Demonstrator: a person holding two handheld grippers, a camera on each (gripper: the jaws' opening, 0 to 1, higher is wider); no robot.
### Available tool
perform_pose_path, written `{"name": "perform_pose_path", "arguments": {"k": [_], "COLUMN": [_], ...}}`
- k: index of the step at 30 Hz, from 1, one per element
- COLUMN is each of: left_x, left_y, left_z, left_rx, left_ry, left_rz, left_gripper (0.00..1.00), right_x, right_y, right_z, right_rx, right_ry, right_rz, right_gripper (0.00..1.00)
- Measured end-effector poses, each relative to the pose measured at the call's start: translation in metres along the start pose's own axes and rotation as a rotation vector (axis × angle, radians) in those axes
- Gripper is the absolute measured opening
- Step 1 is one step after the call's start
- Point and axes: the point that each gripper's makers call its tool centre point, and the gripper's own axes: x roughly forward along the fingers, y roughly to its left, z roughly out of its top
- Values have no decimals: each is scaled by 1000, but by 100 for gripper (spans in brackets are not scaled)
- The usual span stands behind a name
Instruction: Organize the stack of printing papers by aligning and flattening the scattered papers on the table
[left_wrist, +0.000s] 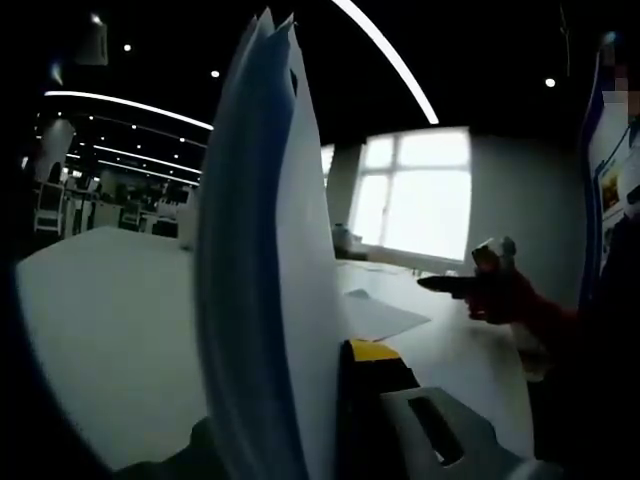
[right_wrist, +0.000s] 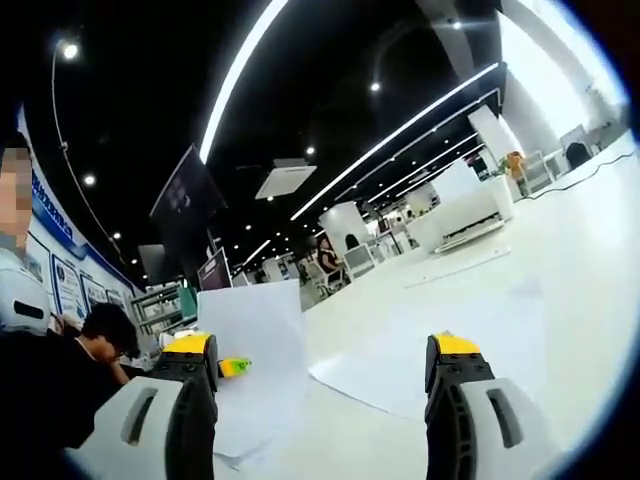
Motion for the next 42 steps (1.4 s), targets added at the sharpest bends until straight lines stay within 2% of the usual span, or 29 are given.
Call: {"name": "perform_pose_path", "arguments": {"k": [16, 42], "left_x": [-1, -1], "left_y": [1, 1], "left_z": [0, 0], "left_rx": [0, -1], "left_ry": [-1, 1], "left_rz": [0, -1], "left_gripper": [7, 7], "right_x": [0, -2], "right_y": [1, -14], "right_z": [-3, -4], "right_rx": [3, 15], "right_ry": [-2, 4], "right_rz": [-23, -75], "right_gripper": [81, 81]}}
